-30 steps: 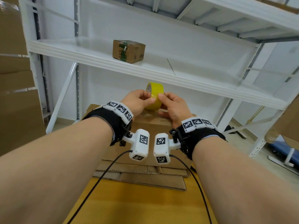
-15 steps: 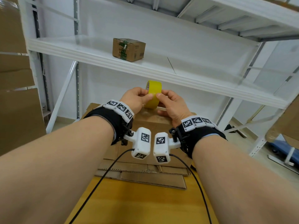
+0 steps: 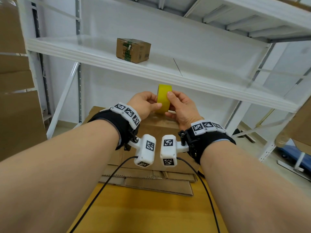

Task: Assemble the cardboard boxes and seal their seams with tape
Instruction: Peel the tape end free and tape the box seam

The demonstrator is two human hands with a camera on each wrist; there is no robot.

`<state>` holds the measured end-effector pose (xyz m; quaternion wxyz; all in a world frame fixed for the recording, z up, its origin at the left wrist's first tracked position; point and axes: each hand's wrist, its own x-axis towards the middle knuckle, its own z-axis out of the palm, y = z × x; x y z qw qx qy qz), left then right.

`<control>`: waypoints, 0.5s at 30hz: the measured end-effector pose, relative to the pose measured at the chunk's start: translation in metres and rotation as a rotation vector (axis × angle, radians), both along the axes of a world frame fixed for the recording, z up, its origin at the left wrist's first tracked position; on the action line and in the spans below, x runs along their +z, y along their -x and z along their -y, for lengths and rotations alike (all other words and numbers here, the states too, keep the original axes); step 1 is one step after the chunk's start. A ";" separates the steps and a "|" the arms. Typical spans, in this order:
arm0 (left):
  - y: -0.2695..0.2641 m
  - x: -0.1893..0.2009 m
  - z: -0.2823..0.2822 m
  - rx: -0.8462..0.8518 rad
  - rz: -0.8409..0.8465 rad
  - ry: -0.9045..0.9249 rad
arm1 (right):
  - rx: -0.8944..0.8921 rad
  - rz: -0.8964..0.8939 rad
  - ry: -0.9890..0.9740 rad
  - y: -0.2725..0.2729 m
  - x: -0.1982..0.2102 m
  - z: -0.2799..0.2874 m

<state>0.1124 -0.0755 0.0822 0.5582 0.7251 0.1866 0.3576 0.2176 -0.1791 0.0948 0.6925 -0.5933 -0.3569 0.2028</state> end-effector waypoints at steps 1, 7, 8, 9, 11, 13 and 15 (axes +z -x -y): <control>0.001 0.000 -0.001 -0.012 0.030 0.037 | 0.009 0.002 0.000 0.001 0.001 0.000; 0.005 0.006 0.003 -0.052 0.130 0.165 | 0.041 0.008 0.032 0.003 0.003 0.002; 0.005 0.007 0.003 -0.048 0.132 0.185 | 0.039 0.030 0.052 0.003 0.002 0.002; 0.005 0.007 0.001 -0.041 0.135 0.217 | 0.036 0.057 0.074 0.003 0.002 0.002; 0.005 0.008 -0.001 -0.028 0.157 0.293 | 0.038 0.111 0.108 0.004 0.000 0.000; 0.006 0.007 -0.003 -0.031 0.179 0.324 | 0.046 0.138 0.124 0.005 -0.001 -0.001; 0.006 0.006 -0.002 -0.036 0.178 0.293 | 0.050 0.092 0.100 0.006 -0.001 0.000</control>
